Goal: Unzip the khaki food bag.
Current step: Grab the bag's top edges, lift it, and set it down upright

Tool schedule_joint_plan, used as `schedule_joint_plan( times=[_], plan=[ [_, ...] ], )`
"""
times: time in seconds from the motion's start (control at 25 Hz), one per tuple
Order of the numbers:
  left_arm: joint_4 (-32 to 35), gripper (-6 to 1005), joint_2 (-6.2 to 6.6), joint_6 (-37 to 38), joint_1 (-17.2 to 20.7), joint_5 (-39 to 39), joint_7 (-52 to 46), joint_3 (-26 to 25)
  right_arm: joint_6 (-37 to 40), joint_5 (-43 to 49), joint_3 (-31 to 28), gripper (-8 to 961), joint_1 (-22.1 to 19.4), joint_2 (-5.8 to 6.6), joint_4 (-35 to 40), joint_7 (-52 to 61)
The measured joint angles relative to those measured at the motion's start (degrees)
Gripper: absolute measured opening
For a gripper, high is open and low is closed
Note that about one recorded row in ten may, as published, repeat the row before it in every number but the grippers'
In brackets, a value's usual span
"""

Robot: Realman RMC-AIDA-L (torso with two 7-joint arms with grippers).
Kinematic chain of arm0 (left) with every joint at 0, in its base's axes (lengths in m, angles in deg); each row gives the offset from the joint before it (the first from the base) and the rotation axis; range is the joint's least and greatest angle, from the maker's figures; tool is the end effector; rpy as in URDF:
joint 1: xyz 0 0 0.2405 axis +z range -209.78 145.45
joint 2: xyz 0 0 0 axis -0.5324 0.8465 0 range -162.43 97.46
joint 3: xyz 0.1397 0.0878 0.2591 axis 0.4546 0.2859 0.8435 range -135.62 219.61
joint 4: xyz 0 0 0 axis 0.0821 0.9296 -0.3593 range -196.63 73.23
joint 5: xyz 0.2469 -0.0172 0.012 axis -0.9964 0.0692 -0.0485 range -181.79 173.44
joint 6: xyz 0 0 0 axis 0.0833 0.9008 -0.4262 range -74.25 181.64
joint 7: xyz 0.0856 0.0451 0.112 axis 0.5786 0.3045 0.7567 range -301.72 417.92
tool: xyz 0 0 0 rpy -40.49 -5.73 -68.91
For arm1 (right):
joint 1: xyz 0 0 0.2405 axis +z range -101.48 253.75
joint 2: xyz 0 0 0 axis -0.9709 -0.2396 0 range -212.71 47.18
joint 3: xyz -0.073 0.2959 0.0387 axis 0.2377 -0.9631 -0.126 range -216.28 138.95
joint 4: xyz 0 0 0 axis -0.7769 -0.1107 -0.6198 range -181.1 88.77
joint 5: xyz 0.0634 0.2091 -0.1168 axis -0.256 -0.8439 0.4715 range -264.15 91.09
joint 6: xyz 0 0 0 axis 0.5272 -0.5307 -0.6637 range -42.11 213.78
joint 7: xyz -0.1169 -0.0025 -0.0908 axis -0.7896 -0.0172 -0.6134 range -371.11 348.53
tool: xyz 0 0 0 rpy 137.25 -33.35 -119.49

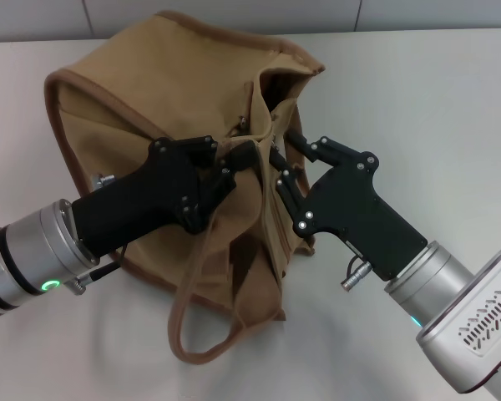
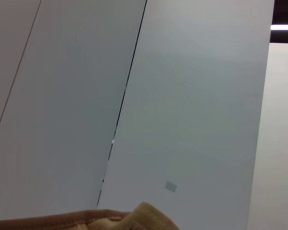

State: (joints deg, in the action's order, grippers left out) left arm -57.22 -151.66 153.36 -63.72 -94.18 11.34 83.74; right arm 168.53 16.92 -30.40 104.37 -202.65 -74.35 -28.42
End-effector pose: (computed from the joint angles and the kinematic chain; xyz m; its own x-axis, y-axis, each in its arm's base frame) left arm -0.2960 0.3230 -0.0910 0.4924 0.1232 0.8616 0.3829 -0.9196 -0.0873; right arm 0.2687 0.2793 -0.1733 0.7158 0.3007 -0.6303 -0.3460 -0.6313 -0.6941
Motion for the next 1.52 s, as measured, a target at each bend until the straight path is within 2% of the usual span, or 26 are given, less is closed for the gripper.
schedule_joint_plan(
  times=[0.44, 0.52, 0.72, 0.8, 1.08, 1.2, 1.52],
  plan=[
    [0.0, 57, 0.0, 0.0, -0.1, 0.0, 0.0, 0.0, -0.9, 0.0, 0.0, 187, 0.4, 0.0, 0.0, 0.1],
    [0.0, 57, 0.0, 0.2, -0.1, 0.0, 0.0, -0.2, -1.2, 0.0, 0.0, 0, 0.4, 0.0, 0.0, 0.2],
    [-0.1, 58, 0.0, 1.0, -0.1, 0.0, 0.0, -1.1, -1.6, 0.0, 0.0, -2, 0.3, 0.0, 0.2, 0.3],
    [-1.0, 58, 0.0, 2.6, 0.3, 0.8, -0.1, -4.0, -2.0, 0.0, 0.0, -2, 0.0, 0.0, 0.3, 0.4],
    [-1.4, 58, 0.0, 4.8, 0.9, 3.5, -0.2, -6.3, -2.3, -0.2, 0.0, -2, -0.7, 0.0, 0.6, 0.4],
    [-2.8, 58, -0.01, 4.9, 2.2, 7.5, -0.5, -8.4, -2.3, -0.3, 0.0, -1, -2.3, 0.0, 1.5, 0.8],
    [-3.8, 58, 0.0, 5.0, 4.8, 10.4, -1.8, -12.8, -1.4, -0.1, 0.0, -1, -5.7, 0.01, 5.4, 5.6]
  ],
)
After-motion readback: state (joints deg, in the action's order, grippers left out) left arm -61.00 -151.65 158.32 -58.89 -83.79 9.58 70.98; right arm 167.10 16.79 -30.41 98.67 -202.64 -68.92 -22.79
